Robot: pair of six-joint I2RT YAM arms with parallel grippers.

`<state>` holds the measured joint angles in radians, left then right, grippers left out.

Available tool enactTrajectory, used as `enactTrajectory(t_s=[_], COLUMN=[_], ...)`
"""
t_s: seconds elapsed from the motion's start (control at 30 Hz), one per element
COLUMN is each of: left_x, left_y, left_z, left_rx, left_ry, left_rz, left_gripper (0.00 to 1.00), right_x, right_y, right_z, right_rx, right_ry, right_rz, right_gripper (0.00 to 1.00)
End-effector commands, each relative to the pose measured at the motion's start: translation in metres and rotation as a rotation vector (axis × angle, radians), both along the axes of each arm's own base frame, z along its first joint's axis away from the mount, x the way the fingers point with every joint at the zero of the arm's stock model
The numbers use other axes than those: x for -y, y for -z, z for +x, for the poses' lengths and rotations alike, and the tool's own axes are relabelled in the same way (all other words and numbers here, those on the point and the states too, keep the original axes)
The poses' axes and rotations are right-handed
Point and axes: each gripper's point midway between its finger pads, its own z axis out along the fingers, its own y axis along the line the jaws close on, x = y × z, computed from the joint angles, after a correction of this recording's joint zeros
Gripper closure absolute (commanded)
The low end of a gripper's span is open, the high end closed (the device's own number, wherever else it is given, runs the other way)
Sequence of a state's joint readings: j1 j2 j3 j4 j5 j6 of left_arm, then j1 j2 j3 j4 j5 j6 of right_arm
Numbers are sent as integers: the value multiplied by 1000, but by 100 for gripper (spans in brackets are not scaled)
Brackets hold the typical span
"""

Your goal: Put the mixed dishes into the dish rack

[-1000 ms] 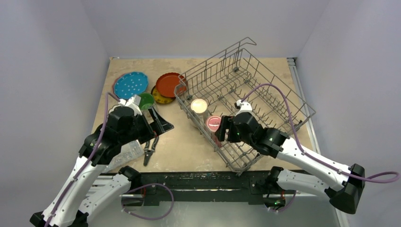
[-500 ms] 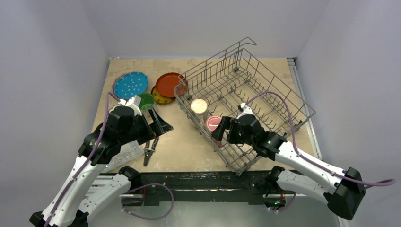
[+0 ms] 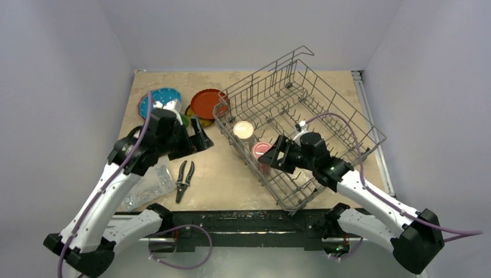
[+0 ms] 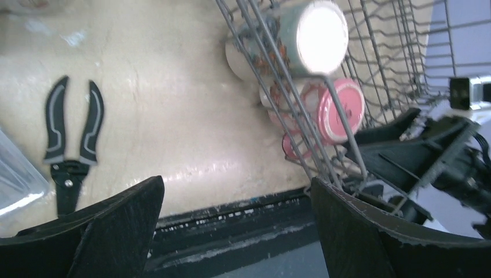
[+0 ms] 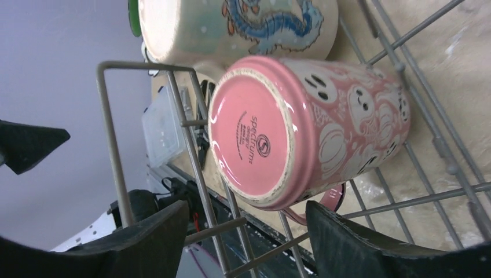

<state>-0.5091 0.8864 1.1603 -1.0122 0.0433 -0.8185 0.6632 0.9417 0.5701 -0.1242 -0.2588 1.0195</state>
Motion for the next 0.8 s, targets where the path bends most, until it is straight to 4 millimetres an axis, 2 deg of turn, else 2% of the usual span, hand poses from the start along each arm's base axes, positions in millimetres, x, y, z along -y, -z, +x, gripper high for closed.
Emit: enactTrajectory(t_s=[0.0,0.03,0.1,0.2,0.33,0.37,0.47,0.6,0.63,0.77], left_x=[-20,-25,-34,-63,-117,-128,-153,-169,-181,-184], left_y=[-25,-27,-29,-27,-14,-8,14,51,63,100], left_z=[52,63,87,121,161,171,191,210,212,218], left_rx=[109,110,111,106,69,53,-21,-119,-153,-228], left_ry=[-58,-84,-128,-217,-310,-306,-293,-247,-255,-165], left_rz=[142,150,152,185,321,361,474,564,582,597], left_gripper=[3,3,3,3,7,9,13,14,14,19], right_x=[13,17,22,34,52,55,62,76,78,91], right_y=[-35,-38,-33,-37,-66,-79,-95,-106,-108,-115], right_z=[9,10,11,17,41,46,59,70,72,81], right_rx=[60,70,65,80,166,186,228,263,270,296], right_ry=[-17,-30,-69,-73,-5,7,30,57,64,108], right_rz=[-84,-125,-223,-330,-462,-480,-548,-628,-639,-663], right_gripper=[19,12,6,5,5,5,6,6,6,6])
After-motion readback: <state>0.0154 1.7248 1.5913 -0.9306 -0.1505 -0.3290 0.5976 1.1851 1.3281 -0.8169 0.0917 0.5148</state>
